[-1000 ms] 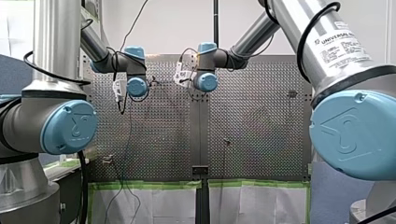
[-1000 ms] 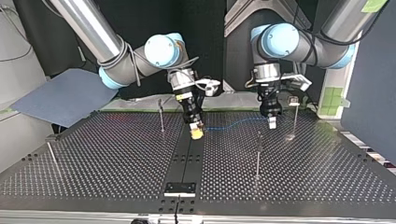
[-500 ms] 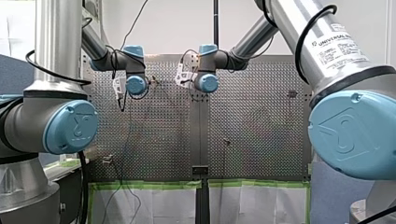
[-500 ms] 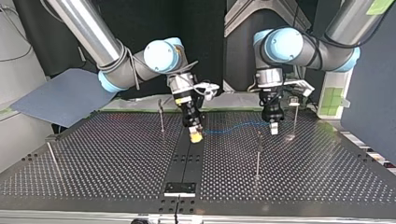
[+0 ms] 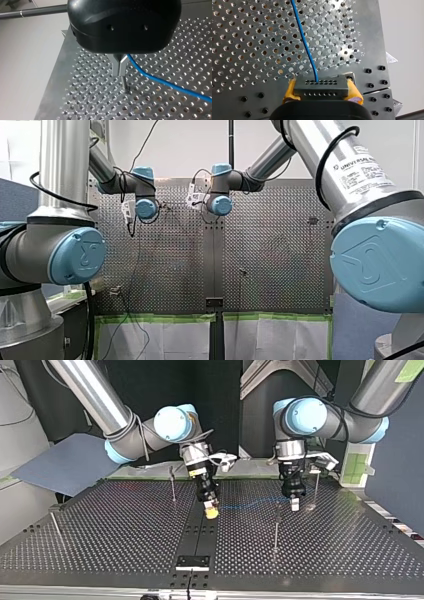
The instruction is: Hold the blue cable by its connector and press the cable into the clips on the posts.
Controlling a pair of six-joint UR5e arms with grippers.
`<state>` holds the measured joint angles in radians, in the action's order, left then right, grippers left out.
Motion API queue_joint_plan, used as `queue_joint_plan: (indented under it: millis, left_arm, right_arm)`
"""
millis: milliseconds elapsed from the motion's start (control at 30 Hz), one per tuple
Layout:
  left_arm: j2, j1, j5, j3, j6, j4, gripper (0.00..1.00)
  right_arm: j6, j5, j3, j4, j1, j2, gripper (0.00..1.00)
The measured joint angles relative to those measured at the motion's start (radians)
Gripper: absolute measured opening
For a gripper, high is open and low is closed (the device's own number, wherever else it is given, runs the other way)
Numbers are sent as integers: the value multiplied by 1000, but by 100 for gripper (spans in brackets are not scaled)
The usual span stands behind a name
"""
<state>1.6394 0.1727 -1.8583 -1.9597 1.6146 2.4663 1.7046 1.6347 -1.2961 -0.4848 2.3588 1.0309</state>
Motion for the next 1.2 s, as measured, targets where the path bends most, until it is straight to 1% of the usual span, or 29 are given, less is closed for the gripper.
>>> queue_joint_plan:
  millis: [267, 467, 600, 700, 733, 767, 967, 1067, 1200]
  left_arm:
    - [22, -24, 21, 24, 13, -1, 5]
    - [50, -36, 32, 47, 15, 0, 5]
    - [80, -39, 41, 77, 16, 5, 5]
    - [88, -42, 42, 93, 18, 2, 5]
    - [89, -44, 42, 97, 19, 2, 7]
    - [91, -47, 43, 100, 21, 1, 7]
    - [94, -58, 54, 113, 29, -6, 7]
    - [94, -62, 68, 119, 33, -7, 7]
    - [105, -67, 98, 133, 47, -2, 7]
  right_arm:
    - [0, -1, 19, 8, -2, -28, 0]
    - [-2, -2, 35, 11, 3, -33, 0]
    - [-4, -3, 40, 11, 0, -35, 0]
    - [-4, -3, 42, 10, -2, -36, 0]
    - [-4, -3, 44, 10, -3, -38, 0]
    - [-5, -4, 45, 10, -3, -39, 0]
    - [-5, -4, 60, 10, -12, -58, 0]
    - [-5, -4, 68, 10, -17, -71, 0]
    - [-4, -4, 74, 9, -25, -77, 0]
